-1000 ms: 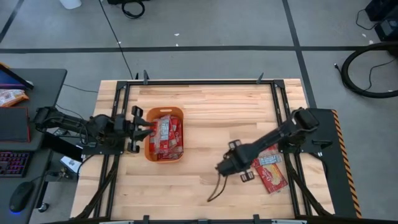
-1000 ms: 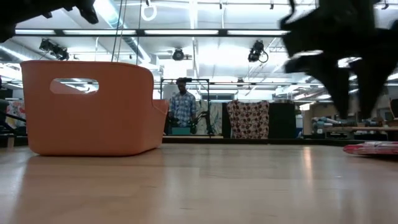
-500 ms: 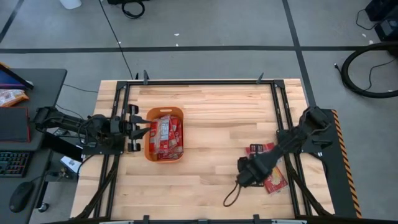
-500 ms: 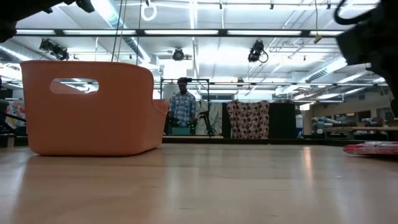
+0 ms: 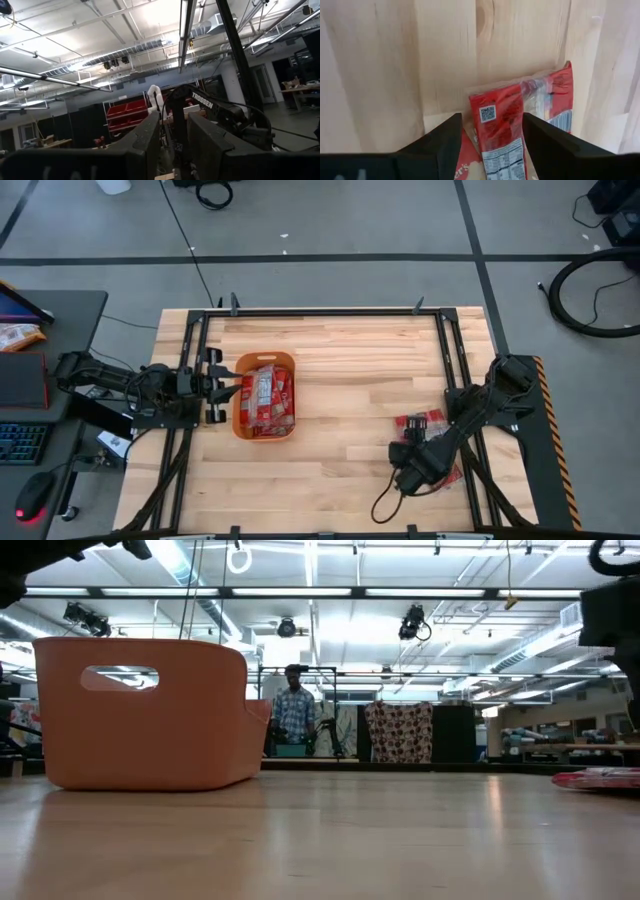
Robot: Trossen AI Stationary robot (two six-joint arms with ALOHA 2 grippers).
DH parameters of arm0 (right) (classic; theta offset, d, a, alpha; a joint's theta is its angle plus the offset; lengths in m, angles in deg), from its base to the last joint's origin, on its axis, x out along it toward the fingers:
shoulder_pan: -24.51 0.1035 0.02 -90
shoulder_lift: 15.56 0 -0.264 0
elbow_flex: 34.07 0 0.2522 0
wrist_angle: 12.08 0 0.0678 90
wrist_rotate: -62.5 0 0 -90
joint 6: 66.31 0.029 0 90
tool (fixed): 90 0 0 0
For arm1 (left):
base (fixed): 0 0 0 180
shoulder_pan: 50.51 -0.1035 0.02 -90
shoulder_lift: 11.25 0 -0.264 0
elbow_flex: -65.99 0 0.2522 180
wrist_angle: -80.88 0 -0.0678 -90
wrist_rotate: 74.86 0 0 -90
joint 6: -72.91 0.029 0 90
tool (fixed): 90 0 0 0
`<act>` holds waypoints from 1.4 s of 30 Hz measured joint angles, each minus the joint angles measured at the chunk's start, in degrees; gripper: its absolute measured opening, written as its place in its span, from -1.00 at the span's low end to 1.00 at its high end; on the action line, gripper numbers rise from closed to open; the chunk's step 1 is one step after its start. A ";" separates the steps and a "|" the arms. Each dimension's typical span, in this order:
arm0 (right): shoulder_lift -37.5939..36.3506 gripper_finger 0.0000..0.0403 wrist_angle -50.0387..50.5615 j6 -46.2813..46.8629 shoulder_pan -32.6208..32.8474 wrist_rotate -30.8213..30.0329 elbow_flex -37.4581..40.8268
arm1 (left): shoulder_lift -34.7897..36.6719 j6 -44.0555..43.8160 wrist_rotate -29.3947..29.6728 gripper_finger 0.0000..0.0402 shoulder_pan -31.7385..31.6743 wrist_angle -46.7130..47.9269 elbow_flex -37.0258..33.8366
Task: Sort popcorn bags into baskets
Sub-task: Put the popcorn bag into the orange bin
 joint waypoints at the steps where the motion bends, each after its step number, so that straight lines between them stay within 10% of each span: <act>1: 0.00 0.05 -0.77 0.37 0.56 -0.65 0.67 | 0.00 -0.08 -0.02 -0.48 0.00 0.00 0.00; 24: -0.11 0.02 -10.00 5.57 2.75 -9.41 10.02 | 0.00 -1.56 -0.02 -0.48 0.00 0.09 0.00; 42: -0.15 -0.96 -9.38 0.65 2.14 -9.96 6.71 | 0.00 -1.59 -0.02 -0.48 0.00 0.09 0.00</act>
